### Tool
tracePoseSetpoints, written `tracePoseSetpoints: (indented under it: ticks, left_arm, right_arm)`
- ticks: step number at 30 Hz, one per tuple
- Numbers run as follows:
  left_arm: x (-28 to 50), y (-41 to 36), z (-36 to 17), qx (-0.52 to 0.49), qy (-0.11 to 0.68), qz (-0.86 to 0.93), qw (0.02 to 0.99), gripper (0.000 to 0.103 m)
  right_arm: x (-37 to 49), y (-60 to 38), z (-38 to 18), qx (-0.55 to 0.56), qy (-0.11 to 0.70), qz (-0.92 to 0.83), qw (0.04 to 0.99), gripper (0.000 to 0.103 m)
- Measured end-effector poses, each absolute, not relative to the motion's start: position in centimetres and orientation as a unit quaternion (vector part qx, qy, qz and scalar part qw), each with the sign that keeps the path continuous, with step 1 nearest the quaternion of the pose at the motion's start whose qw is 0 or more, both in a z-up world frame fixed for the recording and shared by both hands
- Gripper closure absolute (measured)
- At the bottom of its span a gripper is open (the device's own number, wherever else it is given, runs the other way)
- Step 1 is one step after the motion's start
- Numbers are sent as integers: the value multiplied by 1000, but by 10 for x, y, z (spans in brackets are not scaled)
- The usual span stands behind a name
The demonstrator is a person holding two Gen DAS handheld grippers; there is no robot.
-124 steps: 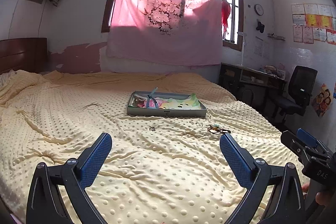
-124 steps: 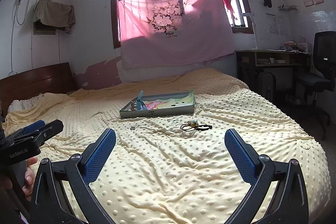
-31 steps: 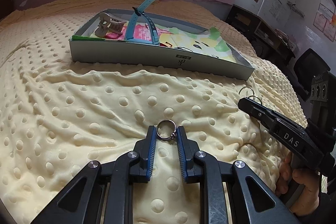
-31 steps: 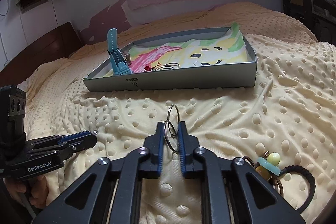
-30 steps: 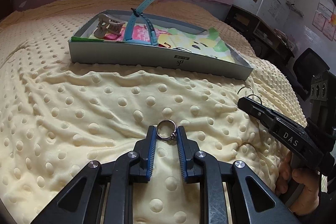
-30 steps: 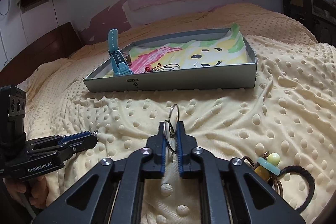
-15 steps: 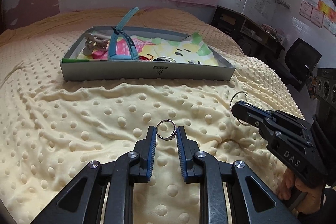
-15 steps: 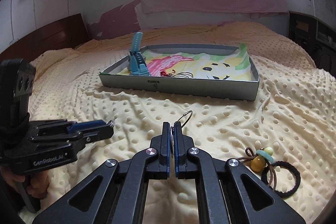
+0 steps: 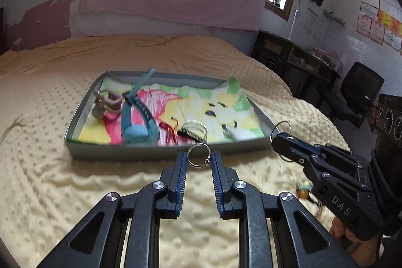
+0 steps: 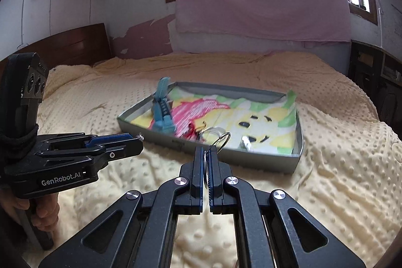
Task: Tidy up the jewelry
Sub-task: 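Open both tools to drop the rings into the tray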
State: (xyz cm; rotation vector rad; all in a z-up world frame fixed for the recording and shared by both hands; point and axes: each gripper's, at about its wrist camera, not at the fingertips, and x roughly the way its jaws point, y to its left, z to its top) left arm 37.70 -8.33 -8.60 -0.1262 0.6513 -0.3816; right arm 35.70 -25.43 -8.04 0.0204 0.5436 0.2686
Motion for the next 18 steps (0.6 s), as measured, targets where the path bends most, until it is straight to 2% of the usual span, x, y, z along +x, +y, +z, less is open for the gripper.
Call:
tracePoseSetpoints:
  ticks: [4, 9, 14, 16, 18]
  left_arm:
    - [412, -90, -88, -68, 322, -177, 928, 84]
    - [454, -95, -104, -87, 364, -184, 909, 84]
    - [460, -97, -119, -92, 384, -185, 900, 84]
    - [456, -96, -120, -91, 382, -182, 901, 84]
    - [453, -95, -120, -92, 382, -178, 902, 84]
  right_arm:
    - [391, -262, -83, 34, 270, 118, 955, 99]
    - [433, -265, -100, 56, 306, 98, 945, 99]
    - [444, -274, -115, 74, 341, 72, 935, 98]
    - [443, -276, -118, 73, 348, 65, 933, 92]
    - [441, -279, -120, 72, 349, 59, 932, 69]
